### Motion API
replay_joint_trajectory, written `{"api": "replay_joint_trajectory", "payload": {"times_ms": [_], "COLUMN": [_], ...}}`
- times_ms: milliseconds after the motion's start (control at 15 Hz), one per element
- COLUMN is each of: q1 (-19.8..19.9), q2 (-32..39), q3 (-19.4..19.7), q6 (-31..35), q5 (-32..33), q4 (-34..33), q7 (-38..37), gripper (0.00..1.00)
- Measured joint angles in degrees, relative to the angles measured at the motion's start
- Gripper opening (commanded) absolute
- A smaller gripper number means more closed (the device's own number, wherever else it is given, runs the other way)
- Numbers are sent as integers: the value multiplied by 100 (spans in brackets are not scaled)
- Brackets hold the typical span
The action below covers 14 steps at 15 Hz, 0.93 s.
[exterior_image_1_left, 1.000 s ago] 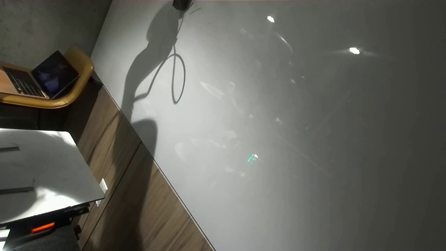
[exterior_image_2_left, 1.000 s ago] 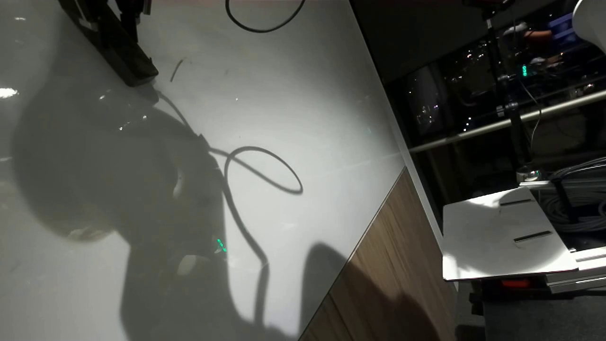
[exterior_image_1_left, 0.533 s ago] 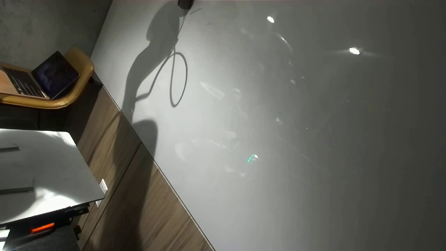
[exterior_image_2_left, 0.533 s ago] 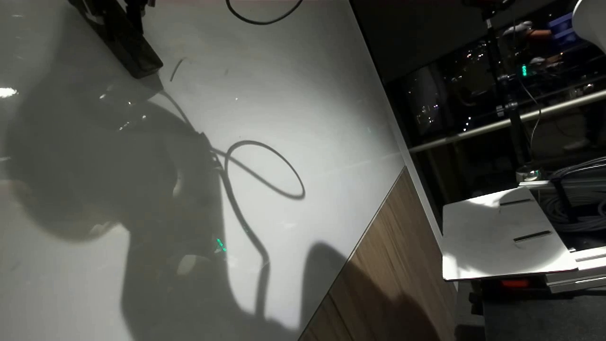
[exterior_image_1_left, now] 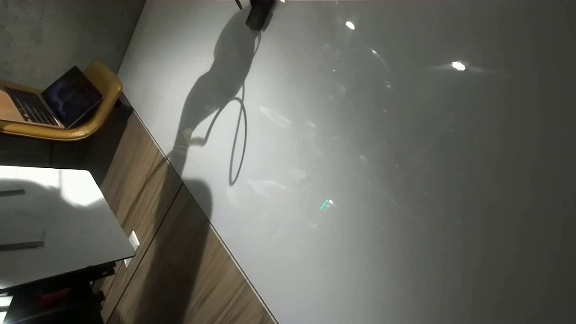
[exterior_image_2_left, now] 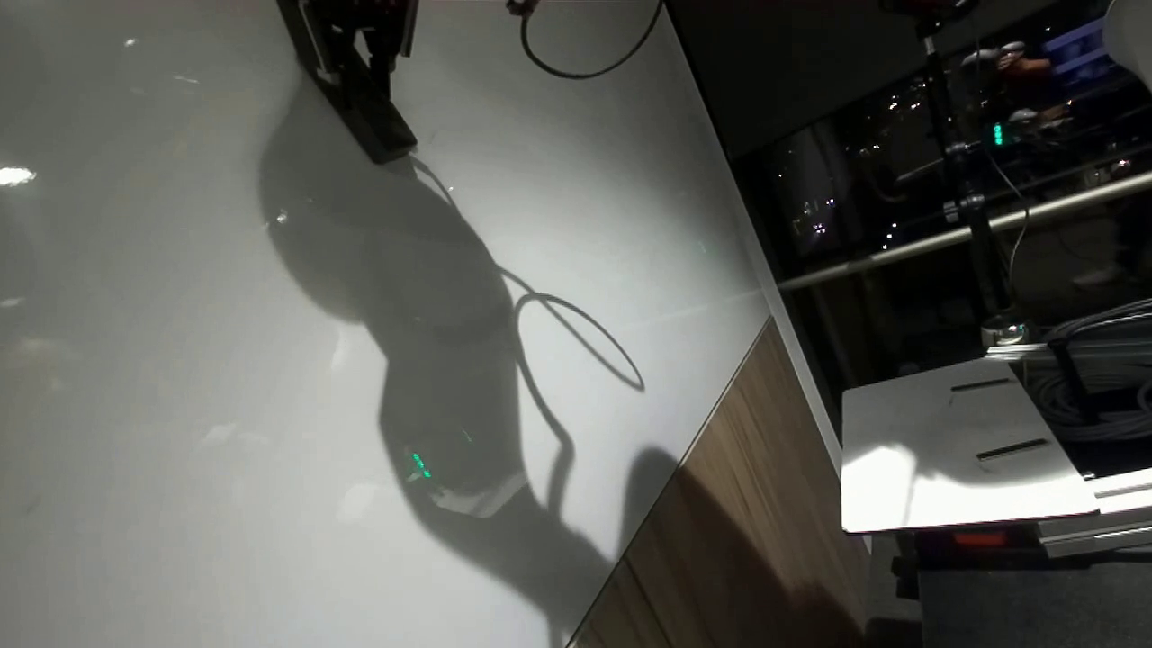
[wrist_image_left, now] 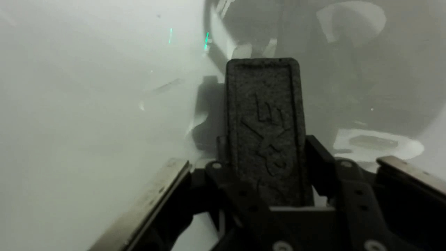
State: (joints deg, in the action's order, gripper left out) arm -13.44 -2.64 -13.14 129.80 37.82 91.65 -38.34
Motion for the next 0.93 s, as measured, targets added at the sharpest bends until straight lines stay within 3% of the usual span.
{"api": "replay_joint_trajectory", "payload": {"times_ms": [533, 933], "q1": [806, 1340], "q2": [-903, -1486], "q3": [610, 1113], "q6": [970, 1409], "q5": [-327, -1252], "q4": [1596, 3304], "q7": [389, 1597], "gripper": [29, 29]}}
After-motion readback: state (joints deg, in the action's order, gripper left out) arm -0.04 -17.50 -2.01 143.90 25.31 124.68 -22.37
